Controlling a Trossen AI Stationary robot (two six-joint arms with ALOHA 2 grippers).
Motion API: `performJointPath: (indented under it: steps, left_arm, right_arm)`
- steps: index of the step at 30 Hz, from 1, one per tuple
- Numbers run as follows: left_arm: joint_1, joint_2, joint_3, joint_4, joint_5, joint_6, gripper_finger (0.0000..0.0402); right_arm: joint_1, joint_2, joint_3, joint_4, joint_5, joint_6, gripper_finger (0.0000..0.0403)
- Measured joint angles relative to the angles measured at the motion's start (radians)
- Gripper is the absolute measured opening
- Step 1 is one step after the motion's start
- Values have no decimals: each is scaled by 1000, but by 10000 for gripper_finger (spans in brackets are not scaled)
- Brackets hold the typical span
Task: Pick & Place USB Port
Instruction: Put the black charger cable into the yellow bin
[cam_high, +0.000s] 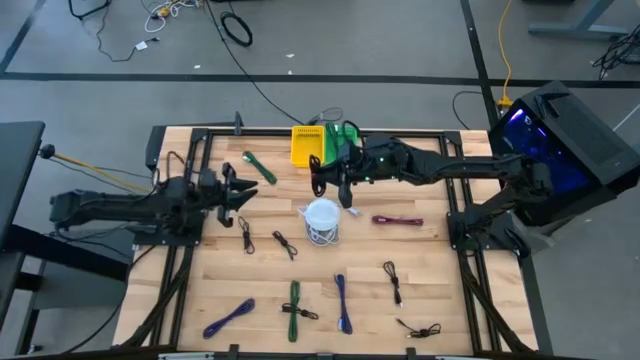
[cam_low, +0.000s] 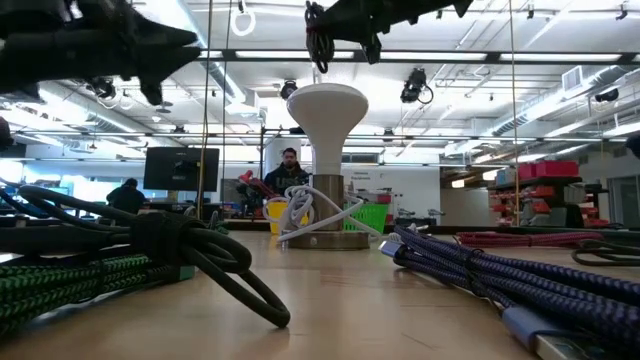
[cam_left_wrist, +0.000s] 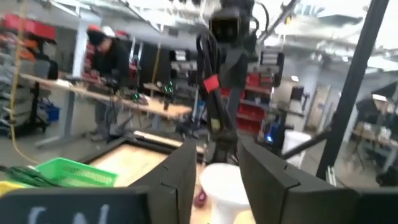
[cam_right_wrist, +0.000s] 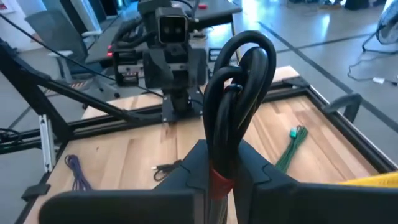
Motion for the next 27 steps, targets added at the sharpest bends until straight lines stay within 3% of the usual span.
performJointPath:
  steps: [11, 19, 23, 27]
  left_arm:
    - [0, 461, 320, 3, 10, 62, 245]
    - [1, 694, 502, -8, 19, 81, 256]
    - [1, 748, 566, -2, 74, 81, 257]
    - [1, 782, 612, -1, 45, 87, 257]
  right_arm:
    - [5, 0, 0, 26, 3, -24, 29]
    - [6, 0, 0, 31, -5, -60, 29]
    - [6, 0, 0, 29, -5, -64, 29]
    - [8, 0, 0, 32, -5, -68, 29]
